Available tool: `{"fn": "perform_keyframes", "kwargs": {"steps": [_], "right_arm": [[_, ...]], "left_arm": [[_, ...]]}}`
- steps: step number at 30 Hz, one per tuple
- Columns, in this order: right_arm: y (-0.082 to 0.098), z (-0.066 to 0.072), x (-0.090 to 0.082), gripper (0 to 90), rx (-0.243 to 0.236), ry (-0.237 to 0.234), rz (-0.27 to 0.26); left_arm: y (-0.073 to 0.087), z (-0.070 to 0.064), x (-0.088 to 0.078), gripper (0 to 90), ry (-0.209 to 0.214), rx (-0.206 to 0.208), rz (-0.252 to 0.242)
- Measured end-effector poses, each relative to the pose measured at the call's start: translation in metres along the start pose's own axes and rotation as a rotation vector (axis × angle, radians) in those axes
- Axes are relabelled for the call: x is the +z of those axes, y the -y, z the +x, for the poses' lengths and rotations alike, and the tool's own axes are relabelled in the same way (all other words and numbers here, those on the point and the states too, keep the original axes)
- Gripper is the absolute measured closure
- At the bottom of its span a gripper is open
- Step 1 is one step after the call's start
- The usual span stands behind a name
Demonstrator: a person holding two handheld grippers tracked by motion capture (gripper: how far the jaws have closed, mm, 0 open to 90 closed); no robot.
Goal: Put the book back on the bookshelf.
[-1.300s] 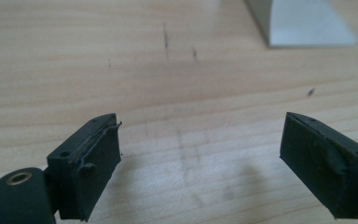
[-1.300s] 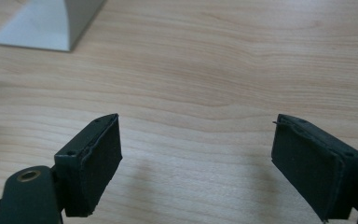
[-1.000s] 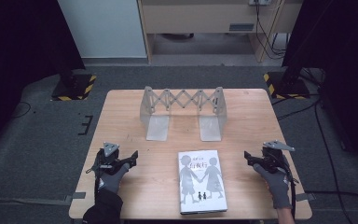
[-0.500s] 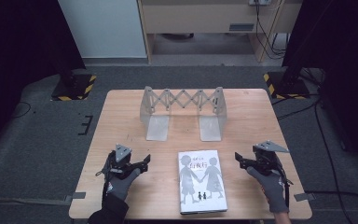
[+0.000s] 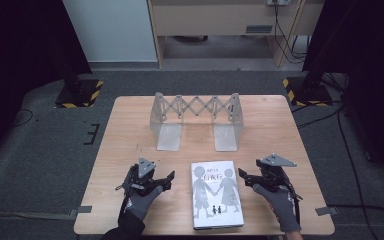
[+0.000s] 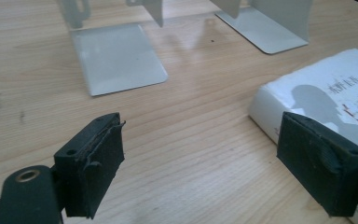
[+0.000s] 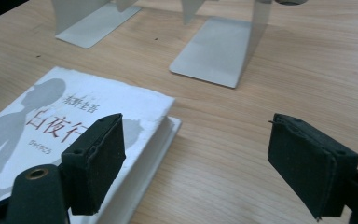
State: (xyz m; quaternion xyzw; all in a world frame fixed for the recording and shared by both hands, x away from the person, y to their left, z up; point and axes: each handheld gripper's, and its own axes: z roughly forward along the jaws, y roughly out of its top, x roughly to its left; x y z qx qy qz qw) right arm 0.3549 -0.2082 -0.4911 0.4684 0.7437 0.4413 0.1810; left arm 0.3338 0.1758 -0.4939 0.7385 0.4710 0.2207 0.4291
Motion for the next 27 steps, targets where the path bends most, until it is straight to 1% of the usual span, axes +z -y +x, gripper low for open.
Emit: {"fn": "perform_keyframes", "kwargs": {"steps": [1,2,5,8,10,11,12,14,18,19,23,24,25,26,27], "right_arm": [[0.000,0.002,0.001,19.6,-0.008,-0.006,0.000],[0.001,0.005,0.002,19.9,-0.003,-0.012,0.003],[0.002,0.011,0.005,20.6,-0.011,-0.037,0.010],[0.004,0.015,0.007,21.0,-0.008,-0.047,0.013],[0.005,0.017,0.008,21.2,-0.005,-0.049,0.014],[0.007,0.018,0.009,21.8,-0.010,-0.055,0.021],[0.007,0.019,0.010,22.2,-0.010,-0.059,0.023],[0.009,0.021,0.012,22.9,-0.014,-0.063,0.033],[0.013,0.026,0.015,24.3,-0.022,-0.077,0.048],[0.014,0.027,0.016,24.6,-0.016,-0.083,0.050],[0.016,0.030,0.020,25.6,-0.026,-0.088,0.065],[0.018,0.030,0.022,26.4,-0.014,-0.096,0.060],[0.018,0.030,0.022,26.8,-0.002,-0.105,0.062],[0.018,0.030,0.022,26.9,0.001,-0.109,0.060],[0.018,0.030,0.023,27.0,-0.003,-0.112,0.058]], "left_arm": [[0.000,-0.003,0.001,13.9,0.008,0.006,0.000],[0.000,-0.006,0.002,13.9,0.015,0.009,0.000],[0.000,-0.013,0.004,14.0,0.030,0.015,0.003],[0.001,-0.020,0.007,14.1,0.045,0.026,0.010],[0.001,-0.022,0.008,14.2,0.048,0.030,0.012],[0.002,-0.027,0.011,14.2,0.060,0.038,0.018],[0.002,-0.027,0.011,14.3,0.060,0.038,0.018],[0.003,-0.033,0.014,14.2,0.071,0.051,0.032],[0.004,-0.039,0.017,14.3,0.087,0.059,0.038],[0.004,-0.040,0.018,14.3,0.089,0.061,0.040],[0.004,-0.044,0.021,14.0,0.089,0.062,0.047],[0.005,-0.047,0.023,13.9,0.094,0.062,0.049],[0.005,-0.047,0.023,13.9,0.094,0.062,0.049],[0.005,-0.049,0.026,13.8,0.104,0.078,0.060],[0.005,-0.049,0.026,13.4,0.104,0.078,0.060]]}}
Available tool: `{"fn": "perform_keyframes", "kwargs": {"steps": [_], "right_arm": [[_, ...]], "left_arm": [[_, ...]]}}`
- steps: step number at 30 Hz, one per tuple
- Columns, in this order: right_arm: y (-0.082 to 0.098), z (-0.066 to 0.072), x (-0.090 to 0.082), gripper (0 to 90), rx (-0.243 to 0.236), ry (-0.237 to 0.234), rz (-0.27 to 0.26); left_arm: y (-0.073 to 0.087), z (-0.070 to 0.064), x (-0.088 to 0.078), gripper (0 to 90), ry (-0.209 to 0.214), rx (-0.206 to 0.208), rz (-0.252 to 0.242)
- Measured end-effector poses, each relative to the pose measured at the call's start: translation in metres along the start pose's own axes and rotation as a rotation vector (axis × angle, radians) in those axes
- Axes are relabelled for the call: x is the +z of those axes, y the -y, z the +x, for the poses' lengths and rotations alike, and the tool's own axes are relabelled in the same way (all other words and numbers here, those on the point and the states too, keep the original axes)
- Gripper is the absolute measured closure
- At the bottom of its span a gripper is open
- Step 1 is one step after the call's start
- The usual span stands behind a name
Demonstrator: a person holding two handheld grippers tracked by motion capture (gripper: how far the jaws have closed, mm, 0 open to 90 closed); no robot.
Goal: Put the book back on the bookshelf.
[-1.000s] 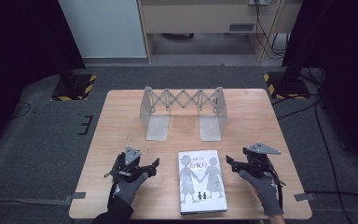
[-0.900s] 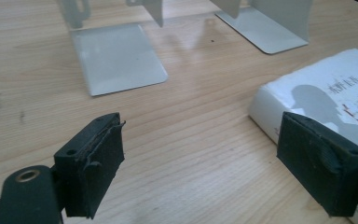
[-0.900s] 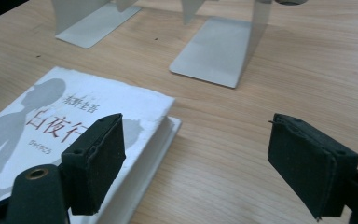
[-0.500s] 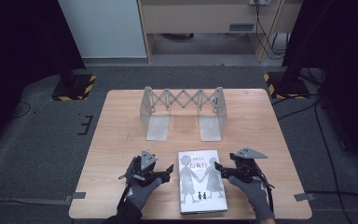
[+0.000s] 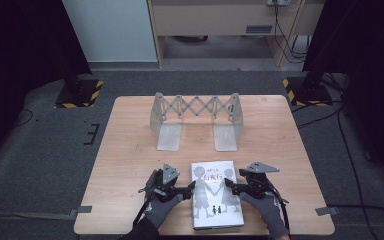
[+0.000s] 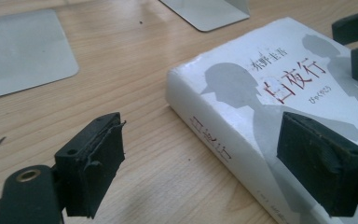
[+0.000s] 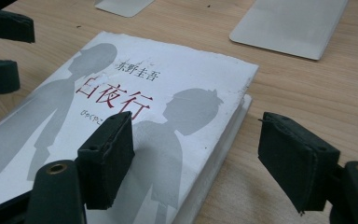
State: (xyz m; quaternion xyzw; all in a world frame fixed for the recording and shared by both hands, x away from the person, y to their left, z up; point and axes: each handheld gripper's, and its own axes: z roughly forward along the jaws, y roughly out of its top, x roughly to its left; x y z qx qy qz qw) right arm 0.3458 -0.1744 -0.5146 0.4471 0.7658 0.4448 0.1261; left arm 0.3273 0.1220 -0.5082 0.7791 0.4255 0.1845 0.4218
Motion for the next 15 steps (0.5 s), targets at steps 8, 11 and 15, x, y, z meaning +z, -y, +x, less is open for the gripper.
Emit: {"fn": "perform_keyframes", "kwargs": {"steps": [8,11,15], "right_arm": [[0.001,0.002,0.005,26.9,0.030,-0.041,0.005],[0.001,0.002,0.007,26.8,0.038,-0.052,0.006],[0.001,0.002,0.009,25.6,0.050,-0.059,0.004]], "left_arm": [[0.002,-0.007,0.009,9.7,0.023,0.021,0.005],[0.003,-0.008,0.011,7.9,0.043,0.029,-0.002],[0.004,-0.008,0.013,4.5,0.062,0.033,-0.003]]}}
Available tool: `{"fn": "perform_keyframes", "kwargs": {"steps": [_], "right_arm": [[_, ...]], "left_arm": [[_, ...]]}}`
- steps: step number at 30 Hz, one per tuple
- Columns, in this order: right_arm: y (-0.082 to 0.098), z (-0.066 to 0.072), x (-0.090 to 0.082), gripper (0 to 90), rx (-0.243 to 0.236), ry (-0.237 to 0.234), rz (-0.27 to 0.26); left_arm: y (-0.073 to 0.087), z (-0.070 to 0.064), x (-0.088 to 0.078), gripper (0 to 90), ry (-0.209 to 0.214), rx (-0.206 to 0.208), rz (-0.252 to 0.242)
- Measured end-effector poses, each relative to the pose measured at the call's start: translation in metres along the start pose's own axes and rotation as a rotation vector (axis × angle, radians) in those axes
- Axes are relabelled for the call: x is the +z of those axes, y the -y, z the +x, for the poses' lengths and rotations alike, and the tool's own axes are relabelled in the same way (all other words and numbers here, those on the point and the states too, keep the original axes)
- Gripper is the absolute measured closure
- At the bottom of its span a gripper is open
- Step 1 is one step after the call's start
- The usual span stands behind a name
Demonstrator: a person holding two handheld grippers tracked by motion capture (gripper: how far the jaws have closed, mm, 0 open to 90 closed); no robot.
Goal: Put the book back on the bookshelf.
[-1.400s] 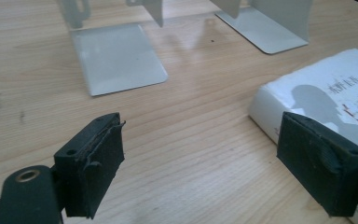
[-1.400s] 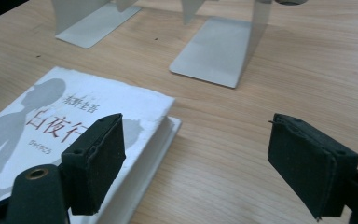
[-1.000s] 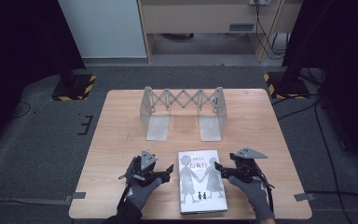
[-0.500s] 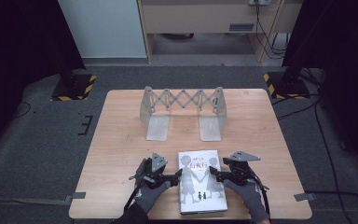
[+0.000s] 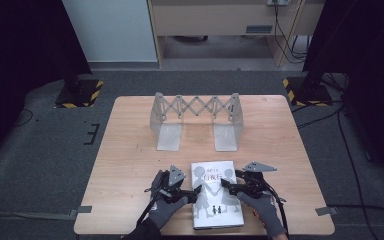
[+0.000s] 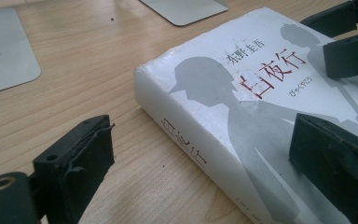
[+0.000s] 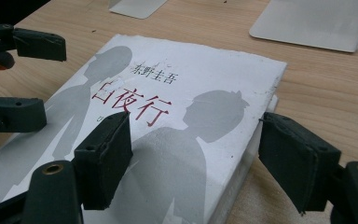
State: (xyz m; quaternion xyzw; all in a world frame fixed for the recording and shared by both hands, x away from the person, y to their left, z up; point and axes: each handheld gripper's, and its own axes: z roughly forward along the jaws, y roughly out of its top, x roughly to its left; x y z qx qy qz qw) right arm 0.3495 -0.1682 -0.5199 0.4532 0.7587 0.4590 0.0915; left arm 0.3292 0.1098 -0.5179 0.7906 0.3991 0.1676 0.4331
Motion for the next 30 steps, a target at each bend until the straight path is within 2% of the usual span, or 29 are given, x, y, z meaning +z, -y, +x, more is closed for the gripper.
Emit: {"fn": "perform_keyframes", "kwargs": {"steps": [1,6,10,12,13,21,28,30], "right_arm": [[0.000,-0.001,0.000,25.3,0.005,-0.010,0.003],[-0.001,-0.002,0.004,24.4,0.019,-0.034,0.008],[-0.002,0.000,0.002,24.7,-0.009,-0.020,-0.004],[-0.004,0.002,-0.001,25.4,-0.026,-0.015,-0.024],[-0.007,0.004,-0.004,25.4,-0.034,-0.018,-0.062],[-0.015,0.009,-0.004,25.3,-0.015,-0.064,-0.155],[-0.016,0.014,-0.001,26.4,0.000,-0.078,-0.152],[-0.016,0.015,-0.001,27.9,0.010,-0.094,-0.149]], "left_arm": [[0.001,0.000,0.001,2.3,0.014,-0.001,0.000],[0.001,-0.001,0.002,0.5,0.014,-0.005,-0.003],[0.002,0.000,0.001,0.5,0.016,-0.011,-0.009],[0.002,0.001,0.001,0.5,0.020,-0.021,-0.014],[0.003,0.001,0.000,0.5,0.025,-0.032,-0.020],[0.004,0.003,-0.001,0.5,0.034,-0.054,-0.032],[0.005,0.005,-0.001,0.0,0.045,-0.055,-0.040],[0.005,0.005,-0.001,0.0,0.046,-0.043,-0.047]]}}
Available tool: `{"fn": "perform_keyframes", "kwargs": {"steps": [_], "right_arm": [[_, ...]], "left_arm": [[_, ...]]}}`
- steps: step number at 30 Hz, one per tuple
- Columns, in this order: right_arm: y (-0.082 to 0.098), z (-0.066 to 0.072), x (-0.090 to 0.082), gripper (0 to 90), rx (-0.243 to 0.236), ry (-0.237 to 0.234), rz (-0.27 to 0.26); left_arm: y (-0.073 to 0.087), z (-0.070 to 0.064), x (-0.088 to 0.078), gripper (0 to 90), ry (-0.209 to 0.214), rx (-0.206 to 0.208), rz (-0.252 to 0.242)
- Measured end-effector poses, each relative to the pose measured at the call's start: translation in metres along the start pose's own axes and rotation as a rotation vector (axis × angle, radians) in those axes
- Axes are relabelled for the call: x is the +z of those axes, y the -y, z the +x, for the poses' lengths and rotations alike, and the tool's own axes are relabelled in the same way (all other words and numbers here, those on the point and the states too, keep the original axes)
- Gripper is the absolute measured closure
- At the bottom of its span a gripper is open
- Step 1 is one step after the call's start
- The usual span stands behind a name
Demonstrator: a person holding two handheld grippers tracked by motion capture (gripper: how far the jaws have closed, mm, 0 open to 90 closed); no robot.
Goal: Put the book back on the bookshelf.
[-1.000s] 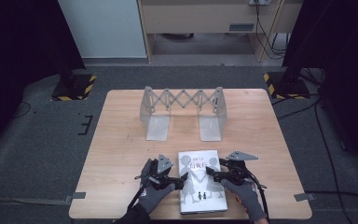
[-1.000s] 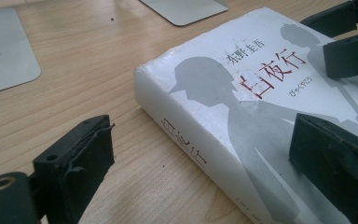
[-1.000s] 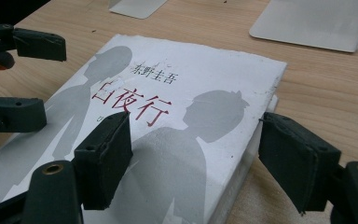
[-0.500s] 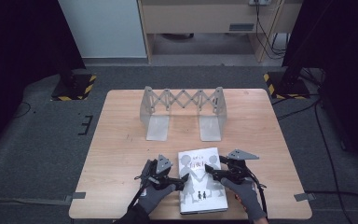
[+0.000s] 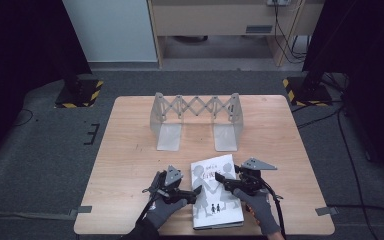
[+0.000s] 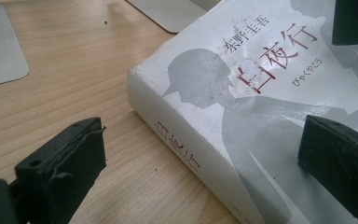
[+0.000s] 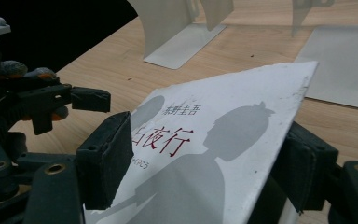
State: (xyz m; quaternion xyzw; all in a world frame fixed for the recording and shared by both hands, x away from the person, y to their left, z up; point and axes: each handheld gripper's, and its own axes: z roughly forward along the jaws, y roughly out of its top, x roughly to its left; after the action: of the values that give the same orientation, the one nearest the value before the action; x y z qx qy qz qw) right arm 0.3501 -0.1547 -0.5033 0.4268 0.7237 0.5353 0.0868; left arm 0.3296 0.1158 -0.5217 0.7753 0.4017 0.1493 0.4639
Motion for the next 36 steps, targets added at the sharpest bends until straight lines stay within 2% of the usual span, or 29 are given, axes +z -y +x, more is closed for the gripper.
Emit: {"fn": "perform_keyframes", "kwargs": {"steps": [2,10,13,15,16,18,19,20,21,23,24,25,28,34,36], "right_arm": [[0.000,0.000,0.001,27.2,0.008,-0.014,0.010],[0.002,0.003,0.006,27.8,0.017,-0.019,0.019],[0.004,0.005,0.014,29.6,0.029,-0.046,0.073],[0.005,0.006,0.016,29.4,0.016,-0.031,0.071],[0.006,0.006,0.016,32.2,0.034,-0.027,0.066],[0.006,0.005,0.016,33.9,0.042,-0.021,0.065],[0.005,0.004,0.015,40.1,0.060,-0.011,0.056],[0.005,0.004,0.015,40.1,0.060,-0.011,0.056],[0.005,0.002,0.014,46.1,0.086,-0.012,0.055],[0.004,0.000,0.013,48.4,0.101,-0.013,0.055],[0.005,-0.002,0.013,53.3,0.129,-0.020,0.053],[0.005,-0.003,0.012,55.1,0.149,-0.027,0.051],[0.004,-0.002,0.011,57.0,0.158,-0.033,0.041],[0.002,-0.003,0.011,54.2,0.176,-0.042,0.057],[0.001,-0.001,0.012,47.9,0.154,-0.050,0.056]], "left_arm": [[0.000,0.000,0.000,0.0,0.000,0.000,-0.001],[0.002,0.002,0.000,0.0,0.011,-0.013,-0.004],[0.002,0.002,0.000,0.2,0.010,-0.006,-0.007],[0.002,0.003,0.001,0.3,0.012,-0.008,-0.008],[0.003,0.003,0.001,0.3,0.017,-0.019,-0.008],[0.003,0.004,0.001,0.4,0.020,-0.025,-0.008],[0.003,0.004,0.001,1.5,0.031,-0.034,-0.004],[0.003,0.004,0.001,3.0,0.031,-0.034,-0.004],[0.003,0.004,0.000,5.6,0.040,-0.044,-0.003],[0.003,0.004,0.000,9.9,0.047,-0.058,-0.010],[0.003,0.005,-0.001,13.3,0.060,-0.075,-0.013],[0.003,0.005,-0.001,13.9,0.060,-0.075,-0.013],[0.002,0.006,-0.001,18.0,0.067,-0.077,-0.018],[0.003,0.008,0.000,17.3,0.074,-0.095,-0.018],[0.003,0.009,0.000,17.2,0.078,-0.101,-0.018]]}}
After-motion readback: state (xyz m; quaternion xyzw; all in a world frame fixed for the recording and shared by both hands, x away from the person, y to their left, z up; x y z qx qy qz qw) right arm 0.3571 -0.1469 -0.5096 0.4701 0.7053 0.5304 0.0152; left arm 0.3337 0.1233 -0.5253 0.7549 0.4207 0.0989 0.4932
